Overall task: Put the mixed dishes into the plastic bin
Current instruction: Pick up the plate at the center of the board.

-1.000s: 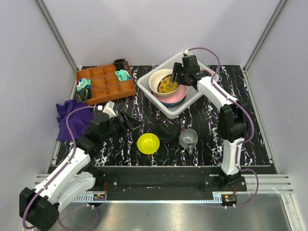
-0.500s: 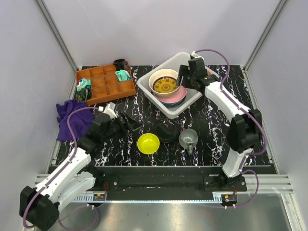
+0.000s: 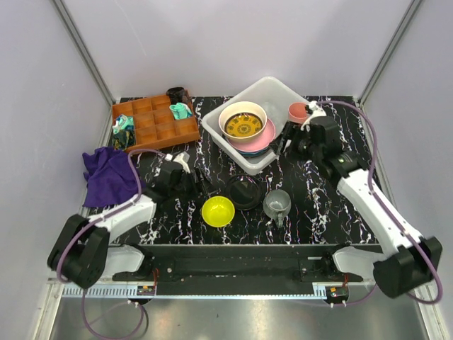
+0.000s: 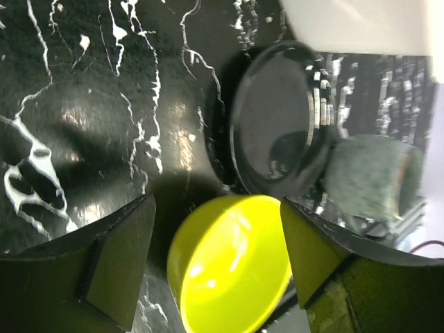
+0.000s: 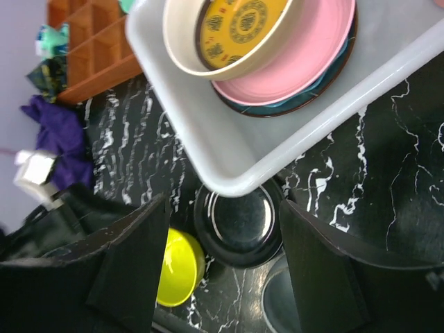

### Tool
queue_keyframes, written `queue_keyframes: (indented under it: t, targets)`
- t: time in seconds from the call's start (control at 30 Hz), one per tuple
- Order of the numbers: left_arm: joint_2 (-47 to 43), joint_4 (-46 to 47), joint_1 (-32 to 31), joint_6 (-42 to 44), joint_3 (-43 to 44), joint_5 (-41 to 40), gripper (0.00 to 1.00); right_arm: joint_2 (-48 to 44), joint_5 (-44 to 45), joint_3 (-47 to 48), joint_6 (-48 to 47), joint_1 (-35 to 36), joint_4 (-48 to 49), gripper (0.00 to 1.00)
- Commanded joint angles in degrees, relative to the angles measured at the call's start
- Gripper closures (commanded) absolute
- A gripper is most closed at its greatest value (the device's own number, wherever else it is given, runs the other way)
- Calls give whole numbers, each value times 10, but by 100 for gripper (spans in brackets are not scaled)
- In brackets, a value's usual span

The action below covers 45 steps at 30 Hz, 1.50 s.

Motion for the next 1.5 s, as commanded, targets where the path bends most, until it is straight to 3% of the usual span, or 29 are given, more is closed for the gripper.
queue_keyframes:
  t: [0.0,0.43,0.67,0.8,0.9,1.23,1.37,1.47]
  targets:
    - [47,85,-7,38,44,-4,24,-74,-30,-20,8,1,-15,27]
    - [249,109,-50,64,140,4,25,-127,-40,-59,17,1,-40,26]
    - [293,114,-53,65,158,15,27,-132,-39,-65,16,1,-42,26]
    - [309,112,-55,69,161,19,43,-131,-38,-64,16,1,-42,26]
    - [314,109,-56,65,160,14,48,-132,-37,-65,16,1,-42,25]
    - [318,110,-56,63,154,8,79,-134,-29,-75,19,1,-42,25]
    - [316,99,-56,60,148,-3,97,-136,-28,-78,21,1,-41,24]
    - [305,84,-54,60,145,-18,100,-139,-26,-80,22,1,-42,24]
